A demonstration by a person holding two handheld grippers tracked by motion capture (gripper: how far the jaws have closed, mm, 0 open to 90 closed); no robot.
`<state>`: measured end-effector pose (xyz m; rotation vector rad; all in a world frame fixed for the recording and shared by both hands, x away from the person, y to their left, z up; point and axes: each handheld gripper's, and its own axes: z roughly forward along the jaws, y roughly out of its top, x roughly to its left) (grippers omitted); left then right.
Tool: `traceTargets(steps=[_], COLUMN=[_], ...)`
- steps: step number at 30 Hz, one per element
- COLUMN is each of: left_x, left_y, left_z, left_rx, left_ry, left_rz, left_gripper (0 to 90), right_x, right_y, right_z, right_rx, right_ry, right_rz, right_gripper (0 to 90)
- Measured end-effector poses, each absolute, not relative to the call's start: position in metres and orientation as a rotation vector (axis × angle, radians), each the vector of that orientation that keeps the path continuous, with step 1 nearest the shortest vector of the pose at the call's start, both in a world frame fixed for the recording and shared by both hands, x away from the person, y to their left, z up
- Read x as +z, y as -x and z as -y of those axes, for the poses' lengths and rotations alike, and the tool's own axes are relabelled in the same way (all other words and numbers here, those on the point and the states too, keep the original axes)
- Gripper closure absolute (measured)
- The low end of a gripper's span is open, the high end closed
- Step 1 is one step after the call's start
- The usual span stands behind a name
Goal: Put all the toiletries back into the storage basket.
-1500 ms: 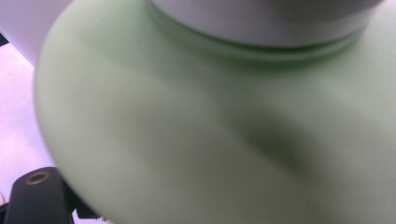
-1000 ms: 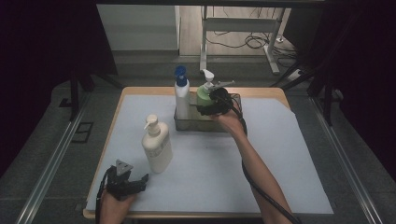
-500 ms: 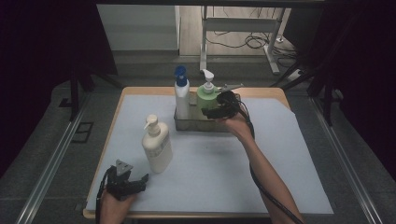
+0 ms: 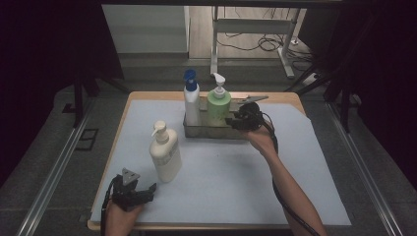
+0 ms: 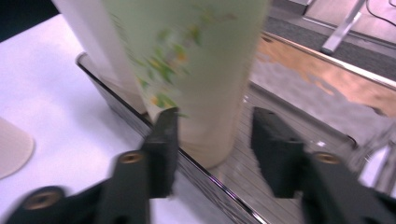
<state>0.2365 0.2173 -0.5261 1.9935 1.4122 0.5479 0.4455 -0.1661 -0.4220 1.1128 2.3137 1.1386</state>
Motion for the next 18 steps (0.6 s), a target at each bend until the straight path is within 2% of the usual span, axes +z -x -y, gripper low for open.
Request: traceTargets(steps=[4, 7, 12, 18], left_x=[-0.526, -0.526, -0.526, -0.526], left_y=[-0.236, -0.236, -0.236, -0.236], left_z=[-0.217, -0.217, -0.217, -0.217], left_rx=[0.548, 0.548, 0.548, 0.548], left_ry=[-1.994, -1.994, -1.995, -1.995], left_rz=[-1.412, -1.412, -1.412, -1.411], left_gripper=[13.1, 13.0, 13.1, 13.1], right_x=[-0.428, -0.432, -0.441, -0.451], right_y=[-0.449, -0.454, -0.463, -0.473], right_z=[0.173, 0.172, 0.169, 0.160], right_rx=[1.106, 1.049, 1.024, 0.988], right_ry=[-1.155, -1.192, -1.230, -1.260], right_rz=[-2.296, -2.276, -2.258, -2.265], right_gripper=[75.3, 82.7, 89.1, 89.4])
